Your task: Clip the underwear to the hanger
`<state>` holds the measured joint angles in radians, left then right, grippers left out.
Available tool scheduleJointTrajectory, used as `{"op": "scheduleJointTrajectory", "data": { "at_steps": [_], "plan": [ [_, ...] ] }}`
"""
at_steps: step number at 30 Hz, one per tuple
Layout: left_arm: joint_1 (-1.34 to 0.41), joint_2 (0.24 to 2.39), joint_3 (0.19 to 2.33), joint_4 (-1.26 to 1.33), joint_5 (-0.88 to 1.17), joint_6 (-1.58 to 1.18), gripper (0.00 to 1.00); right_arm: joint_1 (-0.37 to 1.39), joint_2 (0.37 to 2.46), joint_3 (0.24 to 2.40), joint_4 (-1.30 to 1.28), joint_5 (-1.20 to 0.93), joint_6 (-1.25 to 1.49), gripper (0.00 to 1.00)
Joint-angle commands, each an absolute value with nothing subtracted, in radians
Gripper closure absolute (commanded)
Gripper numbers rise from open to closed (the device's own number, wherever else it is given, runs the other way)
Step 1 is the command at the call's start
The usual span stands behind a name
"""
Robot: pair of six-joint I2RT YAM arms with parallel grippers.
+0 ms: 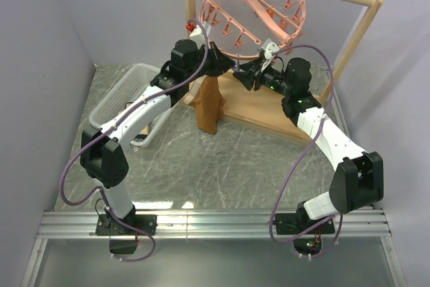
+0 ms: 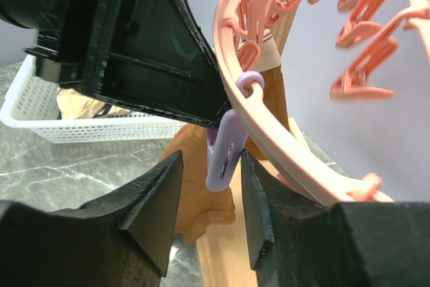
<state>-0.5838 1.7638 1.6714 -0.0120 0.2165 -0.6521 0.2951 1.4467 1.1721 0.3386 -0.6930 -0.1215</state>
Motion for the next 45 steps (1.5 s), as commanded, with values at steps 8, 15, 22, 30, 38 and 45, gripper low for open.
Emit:
{"op": "scheduleJointTrajectory", "data": {
  "at_steps": [8,15,22,30,38,45],
  "plan": [
    [-0.597,1.715,1.663,0.078,0.318,-0.696,1.00,0.318,1.451,1.157,0.371,-0.635,-0.113,0.62],
    [-0.597,1.712,1.647,0.109,0.345,-0.735,1.00,0.319,1.448,1.152,0.365,-0.617,-0.121,0.88],
    [-0.595,1.663,1.594,0.164,0.337,-0.772,0.52,0.325,1.434,1.149,0.380,-0.569,-0.137,1.00],
    [-0.603,1.626,1.545,0.175,0.313,-0.761,0.40,0.344,1.422,1.126,0.402,-0.543,-0.150,1.00],
    [-0.632,1.686,1.640,0.074,0.181,-0.732,0.37,0.353,1.416,1.120,0.405,-0.537,-0.155,1.00],
    [-0.637,1.689,1.669,0.003,0.094,-0.723,0.41,0.356,1.410,1.112,0.413,-0.522,-0.155,1.00]
  ]
}}
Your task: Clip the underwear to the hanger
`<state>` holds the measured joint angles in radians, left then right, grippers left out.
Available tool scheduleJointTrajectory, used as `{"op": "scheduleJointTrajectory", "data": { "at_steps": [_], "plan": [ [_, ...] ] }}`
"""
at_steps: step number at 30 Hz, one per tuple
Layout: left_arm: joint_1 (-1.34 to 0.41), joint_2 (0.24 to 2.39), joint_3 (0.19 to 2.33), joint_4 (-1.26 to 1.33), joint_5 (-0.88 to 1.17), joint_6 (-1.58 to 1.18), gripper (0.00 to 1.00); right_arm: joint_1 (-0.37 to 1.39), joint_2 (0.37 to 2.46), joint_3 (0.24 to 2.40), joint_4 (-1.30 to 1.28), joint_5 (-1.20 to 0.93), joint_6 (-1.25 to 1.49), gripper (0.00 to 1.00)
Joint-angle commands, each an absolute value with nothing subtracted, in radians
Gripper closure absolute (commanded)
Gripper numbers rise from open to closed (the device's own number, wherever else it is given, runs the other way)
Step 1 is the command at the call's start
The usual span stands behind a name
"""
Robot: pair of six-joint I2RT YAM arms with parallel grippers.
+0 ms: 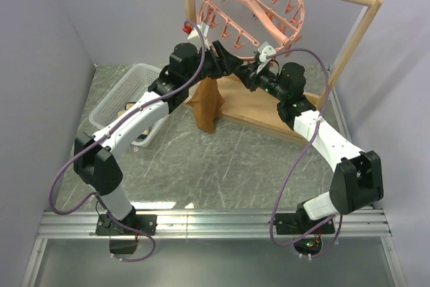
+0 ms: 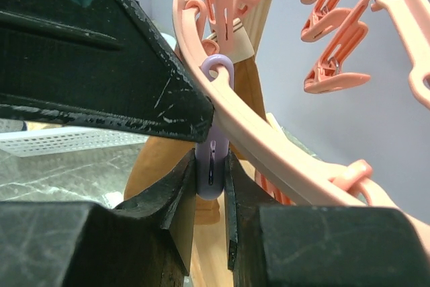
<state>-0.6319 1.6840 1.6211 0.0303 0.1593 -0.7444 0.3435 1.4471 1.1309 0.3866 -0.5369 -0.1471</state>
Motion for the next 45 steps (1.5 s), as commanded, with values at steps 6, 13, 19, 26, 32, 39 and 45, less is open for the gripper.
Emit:
{"op": "scheduleJointTrajectory", "data": {
  "at_steps": [6,13,19,26,32,39,45],
  "plan": [
    [-0.638,1.677,1.646,-0.014,0.077,-0.710,0.41,0.356,1.411,1.111,0.416,-0.518,-0.155,1.00],
    [-0.643,1.724,1.690,-0.006,0.092,-0.710,0.41,0.365,1.413,1.108,0.419,-0.525,-0.153,1.00],
    [-0.643,1.758,1.729,-0.017,0.090,-0.721,0.41,0.364,1.413,1.111,0.419,-0.529,-0.156,1.00],
    [-0.644,1.779,1.750,-0.011,0.086,-0.727,0.49,0.365,1.416,1.109,0.422,-0.535,-0.156,1.00],
    [-0.644,1.793,1.766,-0.028,0.064,-0.735,0.62,0.368,1.416,1.111,0.422,-0.543,-0.158,1.00],
    [-0.638,1.753,1.738,-0.055,0.046,-0.721,0.41,0.368,1.411,1.111,0.417,-0.519,-0.164,1.00],
    [-0.638,1.706,1.693,-0.072,0.006,-0.699,0.37,0.368,1.413,1.109,0.422,-0.509,-0.163,1.00]
  ]
}}
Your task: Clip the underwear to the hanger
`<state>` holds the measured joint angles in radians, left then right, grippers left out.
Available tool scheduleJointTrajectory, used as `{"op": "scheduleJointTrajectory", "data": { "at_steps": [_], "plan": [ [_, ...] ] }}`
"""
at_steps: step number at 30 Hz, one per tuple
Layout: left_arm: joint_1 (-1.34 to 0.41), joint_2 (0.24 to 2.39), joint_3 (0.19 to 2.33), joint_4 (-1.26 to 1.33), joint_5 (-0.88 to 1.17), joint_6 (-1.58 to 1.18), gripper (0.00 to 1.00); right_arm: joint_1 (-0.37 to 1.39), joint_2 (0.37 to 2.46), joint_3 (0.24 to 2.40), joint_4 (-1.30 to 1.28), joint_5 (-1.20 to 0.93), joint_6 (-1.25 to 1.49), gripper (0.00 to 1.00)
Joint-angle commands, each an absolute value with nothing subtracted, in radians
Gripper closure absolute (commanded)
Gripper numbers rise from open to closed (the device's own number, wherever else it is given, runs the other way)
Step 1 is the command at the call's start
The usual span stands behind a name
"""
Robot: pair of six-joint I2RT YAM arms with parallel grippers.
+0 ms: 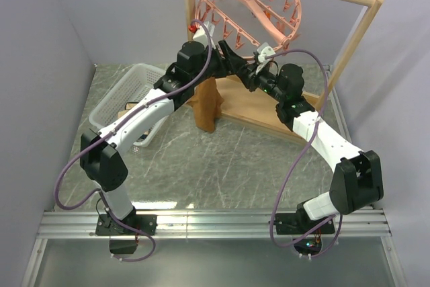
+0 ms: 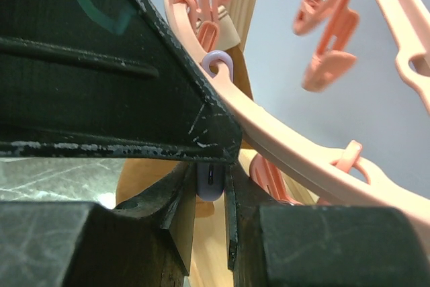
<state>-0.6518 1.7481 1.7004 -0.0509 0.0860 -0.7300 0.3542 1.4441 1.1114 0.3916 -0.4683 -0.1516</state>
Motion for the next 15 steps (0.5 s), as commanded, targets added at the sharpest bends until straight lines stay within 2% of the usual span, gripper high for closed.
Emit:
{"op": "scheduleJointTrajectory", "data": {
  "at_steps": [1,15],
  "plan": [
    [-0.640,1.712,1.709,-0.122,0.003,-0.699,0.37,0.367,1.413,1.109,0.422,-0.509,-0.163,1.00],
    [-0.626,1.724,1.738,-0.207,0.003,-0.696,0.37,0.368,1.407,1.109,0.416,-0.496,-0.173,1.00]
  ]
}}
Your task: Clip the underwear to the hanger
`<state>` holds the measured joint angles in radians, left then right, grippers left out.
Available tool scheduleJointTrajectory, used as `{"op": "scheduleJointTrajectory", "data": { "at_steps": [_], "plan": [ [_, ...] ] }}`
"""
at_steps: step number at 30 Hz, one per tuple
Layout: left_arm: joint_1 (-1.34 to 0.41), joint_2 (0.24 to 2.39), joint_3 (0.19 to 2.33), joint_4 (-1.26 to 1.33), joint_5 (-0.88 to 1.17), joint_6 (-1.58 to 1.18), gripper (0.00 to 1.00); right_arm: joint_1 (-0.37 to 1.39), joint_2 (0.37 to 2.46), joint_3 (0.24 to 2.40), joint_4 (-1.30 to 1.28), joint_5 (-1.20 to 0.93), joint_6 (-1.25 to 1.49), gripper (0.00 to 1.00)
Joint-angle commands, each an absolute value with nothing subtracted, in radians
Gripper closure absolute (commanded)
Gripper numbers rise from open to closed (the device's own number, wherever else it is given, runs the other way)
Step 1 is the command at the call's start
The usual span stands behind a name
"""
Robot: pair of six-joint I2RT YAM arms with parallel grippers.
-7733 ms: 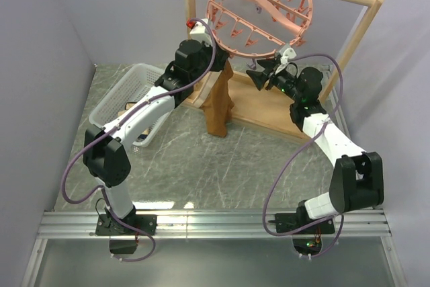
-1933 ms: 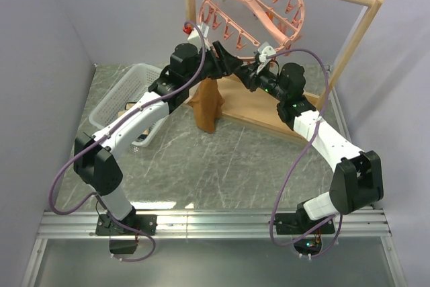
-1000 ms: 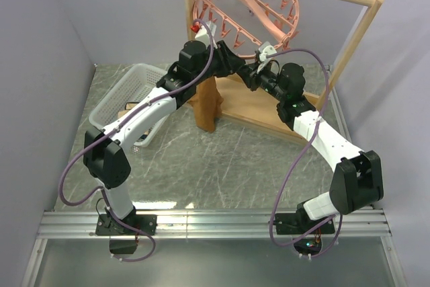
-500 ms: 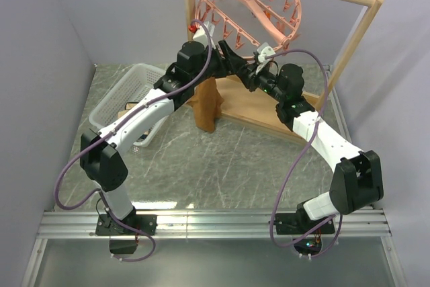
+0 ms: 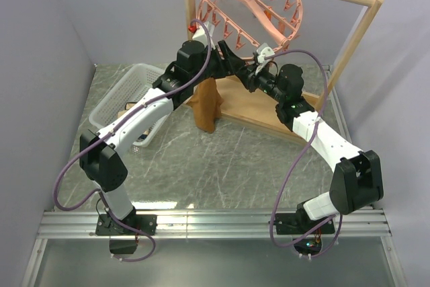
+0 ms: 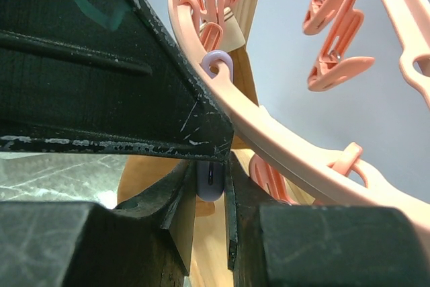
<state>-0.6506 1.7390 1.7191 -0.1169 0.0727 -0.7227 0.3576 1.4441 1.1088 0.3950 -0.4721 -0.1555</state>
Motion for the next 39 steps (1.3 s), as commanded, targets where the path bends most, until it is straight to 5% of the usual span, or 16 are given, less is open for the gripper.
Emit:
{"op": "scheduleJointTrajectory", "data": {
  "at_steps": [1,39],
  "plan": [
    [-0.626,1.726,1.746,-0.221,0.003,-0.698,0.37,0.367,1.407,1.108,0.414,-0.489,-0.175,1.00],
    [-0.617,1.776,1.743,0.032,0.031,-0.834,0.41,0.376,1.394,1.071,0.439,-0.531,-0.158,1.00]
  ]
}}
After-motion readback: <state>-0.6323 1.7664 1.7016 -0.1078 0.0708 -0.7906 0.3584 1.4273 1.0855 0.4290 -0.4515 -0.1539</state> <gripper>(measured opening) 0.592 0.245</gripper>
